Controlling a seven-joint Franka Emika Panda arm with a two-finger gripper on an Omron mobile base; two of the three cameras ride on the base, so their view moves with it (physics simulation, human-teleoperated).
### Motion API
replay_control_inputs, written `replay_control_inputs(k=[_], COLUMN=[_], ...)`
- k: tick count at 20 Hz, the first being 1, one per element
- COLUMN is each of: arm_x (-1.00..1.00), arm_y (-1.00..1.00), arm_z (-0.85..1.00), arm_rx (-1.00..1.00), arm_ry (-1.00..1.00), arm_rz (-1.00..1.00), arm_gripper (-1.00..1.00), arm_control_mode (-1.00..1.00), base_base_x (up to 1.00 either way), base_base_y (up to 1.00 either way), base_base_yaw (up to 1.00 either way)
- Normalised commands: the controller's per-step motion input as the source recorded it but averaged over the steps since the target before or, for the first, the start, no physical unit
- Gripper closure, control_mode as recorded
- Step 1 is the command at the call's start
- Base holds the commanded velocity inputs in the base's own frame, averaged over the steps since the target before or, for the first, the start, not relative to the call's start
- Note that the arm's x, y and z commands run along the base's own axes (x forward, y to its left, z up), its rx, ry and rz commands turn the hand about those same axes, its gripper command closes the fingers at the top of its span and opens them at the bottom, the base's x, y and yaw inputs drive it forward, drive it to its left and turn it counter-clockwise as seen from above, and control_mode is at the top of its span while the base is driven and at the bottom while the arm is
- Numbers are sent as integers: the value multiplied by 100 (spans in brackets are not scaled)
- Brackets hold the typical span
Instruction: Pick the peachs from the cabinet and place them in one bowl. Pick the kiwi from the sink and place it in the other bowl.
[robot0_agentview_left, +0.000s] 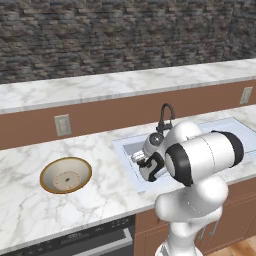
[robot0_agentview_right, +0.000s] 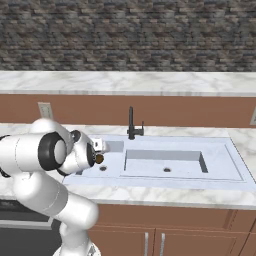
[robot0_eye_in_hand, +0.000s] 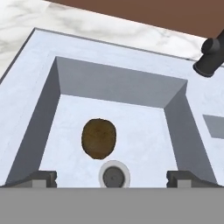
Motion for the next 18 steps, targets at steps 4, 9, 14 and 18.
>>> replay_control_inputs(k=[4, 9, 14, 18], arm_x=[9, 0, 5, 12], arm_y=[0, 0, 0, 0], arm_z=[-1, -2, -12, -7], arm_rx=[0, 0, 3, 2], arm_ry=[0, 0, 2, 0], arm_rz=[0, 0, 0, 0], arm_gripper=[-100, -100, -100, -100], arm_control_mode=[-100, -100, -100, -100], base_base_x=[0, 0, 0, 0], base_base_y=[0, 0, 0, 0], base_base_yaw=[0, 0, 0, 0])
